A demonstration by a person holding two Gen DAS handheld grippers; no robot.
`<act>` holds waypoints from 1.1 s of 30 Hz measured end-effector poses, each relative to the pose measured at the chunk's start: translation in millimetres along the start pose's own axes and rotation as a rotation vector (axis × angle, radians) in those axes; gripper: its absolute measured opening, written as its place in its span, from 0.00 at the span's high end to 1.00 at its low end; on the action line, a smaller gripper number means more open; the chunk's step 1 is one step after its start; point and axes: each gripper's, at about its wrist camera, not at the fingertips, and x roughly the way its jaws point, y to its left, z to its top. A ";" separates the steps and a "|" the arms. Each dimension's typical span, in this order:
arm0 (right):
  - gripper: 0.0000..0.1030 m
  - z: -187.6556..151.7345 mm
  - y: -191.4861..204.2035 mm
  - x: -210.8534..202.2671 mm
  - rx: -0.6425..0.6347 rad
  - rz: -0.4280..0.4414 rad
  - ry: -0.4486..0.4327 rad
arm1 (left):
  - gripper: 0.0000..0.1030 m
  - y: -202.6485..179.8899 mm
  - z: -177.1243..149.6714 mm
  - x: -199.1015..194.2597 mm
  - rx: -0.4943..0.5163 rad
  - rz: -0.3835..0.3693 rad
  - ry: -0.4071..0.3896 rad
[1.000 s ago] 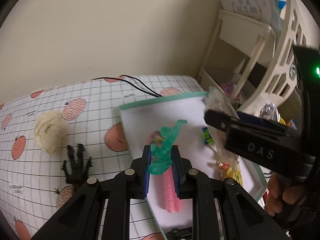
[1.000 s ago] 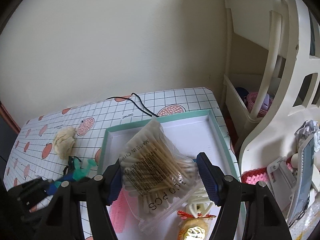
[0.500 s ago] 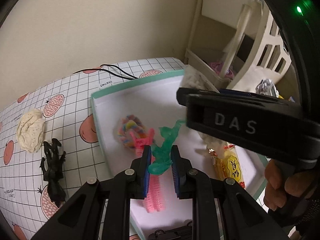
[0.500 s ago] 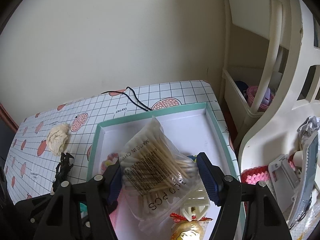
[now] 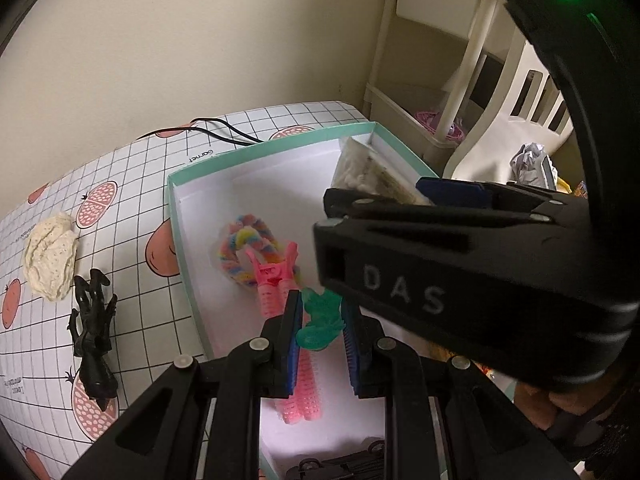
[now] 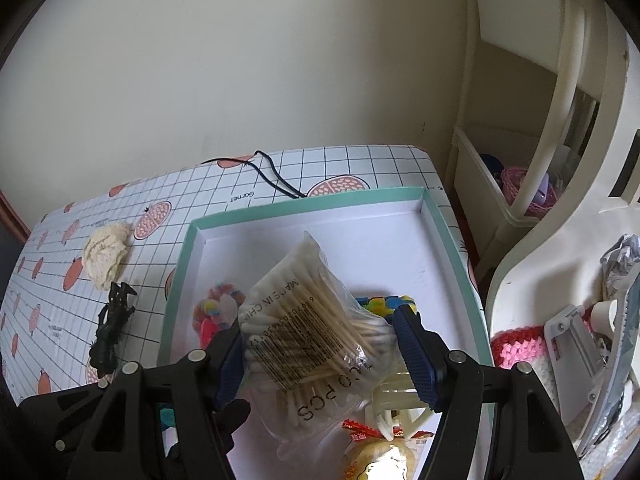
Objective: Organize objects
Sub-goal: 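Open the left gripper to drop the figure while the right drops the swab bag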
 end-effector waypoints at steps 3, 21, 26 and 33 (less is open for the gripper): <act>0.31 -0.4 0.7 0.2 -0.004 -0.001 0.001 | 0.80 -0.7 0.1 0.8 -0.002 0.001 0.001; 0.28 0.5 0.9 -2.9 -0.007 0.025 -0.003 | 0.69 0.1 -0.6 -0.7 -0.020 -0.038 0.014; 0.24 2.0 1.9 -7.1 -0.013 0.030 -0.020 | 0.68 3.9 0.1 -3.9 -0.040 -0.042 0.005; 0.24 3.9 0.5 -9.5 -0.004 0.028 -0.030 | 0.68 13.5 0.1 -5.1 -0.072 -0.028 -0.009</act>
